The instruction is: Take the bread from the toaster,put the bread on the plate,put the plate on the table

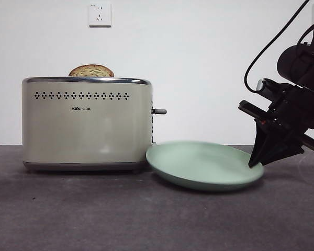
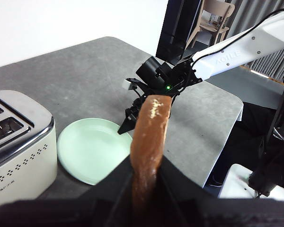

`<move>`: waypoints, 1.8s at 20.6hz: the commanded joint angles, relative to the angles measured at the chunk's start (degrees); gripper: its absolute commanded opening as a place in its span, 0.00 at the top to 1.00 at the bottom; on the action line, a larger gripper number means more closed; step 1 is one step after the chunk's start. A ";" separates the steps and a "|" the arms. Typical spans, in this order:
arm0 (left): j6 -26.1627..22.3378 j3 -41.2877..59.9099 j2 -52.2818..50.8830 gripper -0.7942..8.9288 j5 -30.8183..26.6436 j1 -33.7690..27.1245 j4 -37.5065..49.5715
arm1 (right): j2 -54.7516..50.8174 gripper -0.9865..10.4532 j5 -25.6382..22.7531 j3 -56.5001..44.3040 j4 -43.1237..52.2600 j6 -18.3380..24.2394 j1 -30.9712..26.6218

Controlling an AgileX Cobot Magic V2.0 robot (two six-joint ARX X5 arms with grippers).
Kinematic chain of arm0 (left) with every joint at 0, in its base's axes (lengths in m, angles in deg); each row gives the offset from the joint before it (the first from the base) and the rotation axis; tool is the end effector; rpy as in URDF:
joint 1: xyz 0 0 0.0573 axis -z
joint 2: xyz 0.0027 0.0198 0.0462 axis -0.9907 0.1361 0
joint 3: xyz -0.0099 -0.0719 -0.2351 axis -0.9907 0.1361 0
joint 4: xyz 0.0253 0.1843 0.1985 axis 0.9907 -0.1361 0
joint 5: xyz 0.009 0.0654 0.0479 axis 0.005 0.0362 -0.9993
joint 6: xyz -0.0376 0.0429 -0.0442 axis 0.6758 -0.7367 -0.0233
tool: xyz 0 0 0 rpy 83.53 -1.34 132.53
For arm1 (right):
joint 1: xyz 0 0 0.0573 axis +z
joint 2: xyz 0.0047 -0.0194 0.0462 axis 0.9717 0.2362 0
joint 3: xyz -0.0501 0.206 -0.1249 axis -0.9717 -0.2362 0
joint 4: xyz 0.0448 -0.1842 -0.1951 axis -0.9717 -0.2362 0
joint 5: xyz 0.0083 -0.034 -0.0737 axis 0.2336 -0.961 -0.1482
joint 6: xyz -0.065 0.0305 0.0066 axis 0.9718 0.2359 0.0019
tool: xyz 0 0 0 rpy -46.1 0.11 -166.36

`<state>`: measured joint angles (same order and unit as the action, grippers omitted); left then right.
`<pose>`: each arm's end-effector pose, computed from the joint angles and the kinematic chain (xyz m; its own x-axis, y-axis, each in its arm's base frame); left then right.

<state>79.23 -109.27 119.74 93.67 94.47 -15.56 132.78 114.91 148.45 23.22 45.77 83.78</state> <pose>0.1579 -0.0737 0.4005 0.5035 -0.8120 -0.2951 0.8044 0.5652 -0.1828 0.3612 0.0711 0.1052 0.3994 0.4787 -0.7819 -0.2280 0.8779 0.4210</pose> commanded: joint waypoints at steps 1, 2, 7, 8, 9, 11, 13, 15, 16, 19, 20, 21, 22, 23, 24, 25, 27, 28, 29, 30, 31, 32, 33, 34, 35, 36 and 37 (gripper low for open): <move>1.42 -0.07 0.52 0.93 0.68 0.85 0.39 | 0.85 0.92 -0.04 0.09 -0.02 -0.09 0.17; 1.88 -0.07 0.90 0.93 0.74 1.03 0.48 | 0.85 0.92 0.07 0.09 -0.13 -0.37 0.17; 3.56 -0.07 3.50 0.93 1.57 2.91 0.79 | -2.32 0.92 0.57 0.09 -5.14 0.02 0.17; 4.09 -0.07 4.07 0.93 2.32 3.26 1.01 | -3.63 0.92 0.55 0.09 -6.32 0.59 0.20; 5.27 -0.07 4.85 0.93 3.39 3.80 1.66 | -5.75 0.92 0.52 0.09 -7.87 1.18 0.26; 6.78 -0.07 6.16 0.93 5.03 4.57 3.26 | -9.64 0.92 0.52 0.09 -10.23 1.81 0.55; 9.29 -0.07 7.85 0.93 6.88 5.33 5.88 | -14.86 0.92 0.52 0.09 -12.85 2.12 0.98; 12.61 -0.07 10.49 0.93 8.24 6.54 10.19 | -22.32 0.92 0.52 0.09 -16.41 2.23 2.19; 14.01 -0.07 11.89 0.93 8.24 7.34 12.02 | -25.64 0.92 0.50 0.09 -18.21 2.21 3.13; 17.59 -0.07 16.68 0.93 8.17 10.36 16.83 | -32.83 0.92 0.35 0.09 -21.66 2.01 6.27; 18.84 -0.07 18.62 0.93 8.13 11.61 18.75 | -34.14 0.92 0.37 0.09 -22.01 1.36 7.15; 20.17 -0.07 20.65 0.93 8.11 12.85 20.52 | -35.04 0.92 0.35 0.09 -22.27 0.94 8.00; 21.14 -0.07 22.77 0.93 7.96 14.19 22.12 | -35.50 0.92 0.35 0.09 -22.58 0.63 8.72; 21.62 -0.07 24.92 0.93 7.82 15.45 23.37 | -35.65 0.92 0.33 0.09 -22.84 0.48 9.42; 22.08 -0.07 26.99 0.93 7.41 16.63 24.20 | -35.65 0.92 0.22 0.09 -23.02 0.44 10.10; 22.40 -0.07 29.03 0.93 6.23 17.68 24.92 | -35.63 0.92 0.11 0.09 -23.06 0.13 10.80; 22.45 -0.07 32.81 0.93 3.15 19.47 25.94 | -35.63 0.92 0.04 0.09 -22.97 0.02 11.93; 22.43 -0.07 34.49 0.93 2.71 19.96 25.94 | -35.63 0.92 -0.02 0.09 -22.97 0.02 12.39; 22.43 -0.07 36.02 0.93 1.55 20.17 25.94 | -35.63 0.92 -0.04 0.09 -22.97 -0.02 12.74; 22.43 -0.07 37.29 0.93 -0.74 20.44 25.97 | -35.63 0.92 -0.04 0.09 -23.02 -0.02 13.00; 22.47 -0.07 38.25 0.92 -3.13 20.72 25.88 | -35.63 0.92 0.00 0.09 -23.23 0.00 13.22; 22.47 -0.07 38.75 0.92 -4.70 20.79 25.44 | -35.63 0.92 0.00 0.09 -23.52 0.02 13.49; 22.47 -0.07 38.86 0.90 -5.53 20.90 24.79 | -35.63 0.92 0.00 0.09 -23.74 0.02 13.73; 22.45 -0.07 38.86 0.80 -5.88 21.27 24.39 | -35.63 0.92 -0.02 0.09 -23.78 0.04 13.73; 22.47 -0.07 38.86 0.62 -5.73 21.57 24.35 | -35.63 0.92 -0.02 0.09 -23.74 0.04 13.73; 22.47 -0.07 38.84 0.44 -5.73 21.79 24.04 | -35.63 0.92 0.02 0.09 -23.74 0.04 13.73; 22.47 -0.07 38.84 0.39 -5.51 21.81 23.43 | -35.63 0.92 0.11 0.09 -23.82 0.07 13.73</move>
<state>101.92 -109.29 158.23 88.05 115.98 8.11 97.15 113.90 148.45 -1.70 46.69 97.31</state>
